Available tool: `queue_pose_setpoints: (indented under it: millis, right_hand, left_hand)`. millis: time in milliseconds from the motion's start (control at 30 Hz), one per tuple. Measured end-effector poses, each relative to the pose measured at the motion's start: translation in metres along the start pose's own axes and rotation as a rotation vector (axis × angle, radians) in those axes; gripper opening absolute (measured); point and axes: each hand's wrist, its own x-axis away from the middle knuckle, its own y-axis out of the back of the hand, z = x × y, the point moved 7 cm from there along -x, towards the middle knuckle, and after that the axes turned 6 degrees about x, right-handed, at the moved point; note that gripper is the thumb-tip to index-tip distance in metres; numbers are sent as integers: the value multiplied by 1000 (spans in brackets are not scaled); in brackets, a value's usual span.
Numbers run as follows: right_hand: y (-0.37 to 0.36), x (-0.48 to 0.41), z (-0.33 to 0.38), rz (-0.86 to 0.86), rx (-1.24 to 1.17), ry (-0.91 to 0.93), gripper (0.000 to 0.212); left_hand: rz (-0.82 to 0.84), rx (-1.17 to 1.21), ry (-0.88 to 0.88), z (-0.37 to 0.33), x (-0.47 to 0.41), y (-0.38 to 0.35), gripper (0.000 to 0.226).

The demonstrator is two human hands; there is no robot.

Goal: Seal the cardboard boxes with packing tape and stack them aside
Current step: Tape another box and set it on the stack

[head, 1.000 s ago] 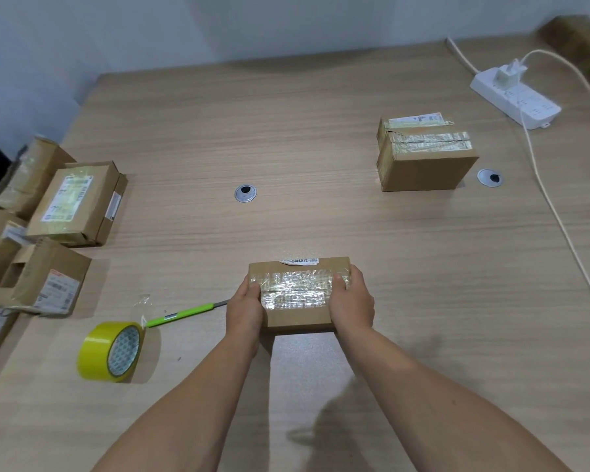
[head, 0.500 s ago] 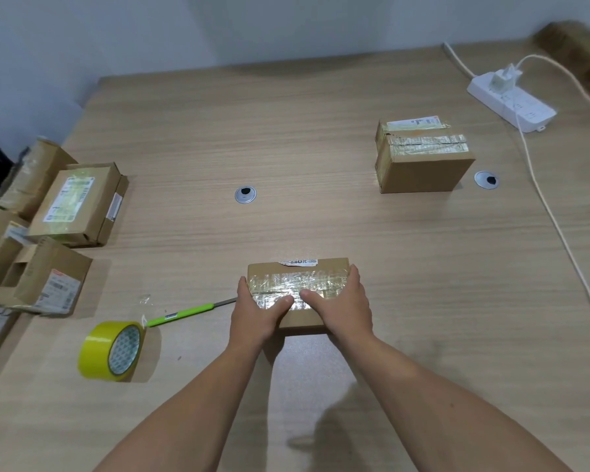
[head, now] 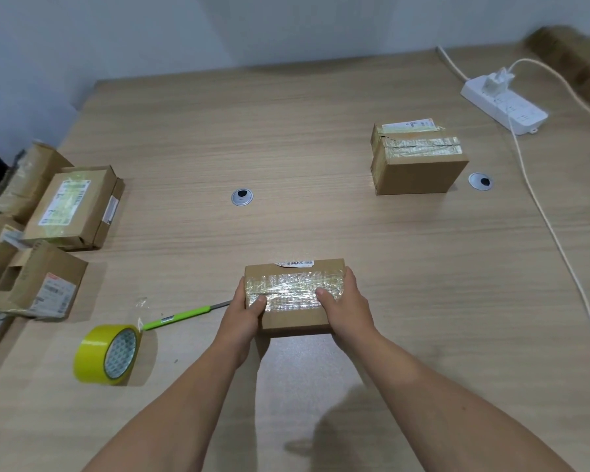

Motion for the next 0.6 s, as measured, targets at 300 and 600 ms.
queue_pose_setpoints:
  millis: [300, 600]
  right_hand:
    - [13, 3, 0, 36, -82, 13, 59]
    - [33, 15, 21, -31, -346, 53, 33]
  left_hand:
    - [-49, 417, 165, 7, 7, 6, 36]
    - [-202, 199, 93, 4, 26, 14, 30]
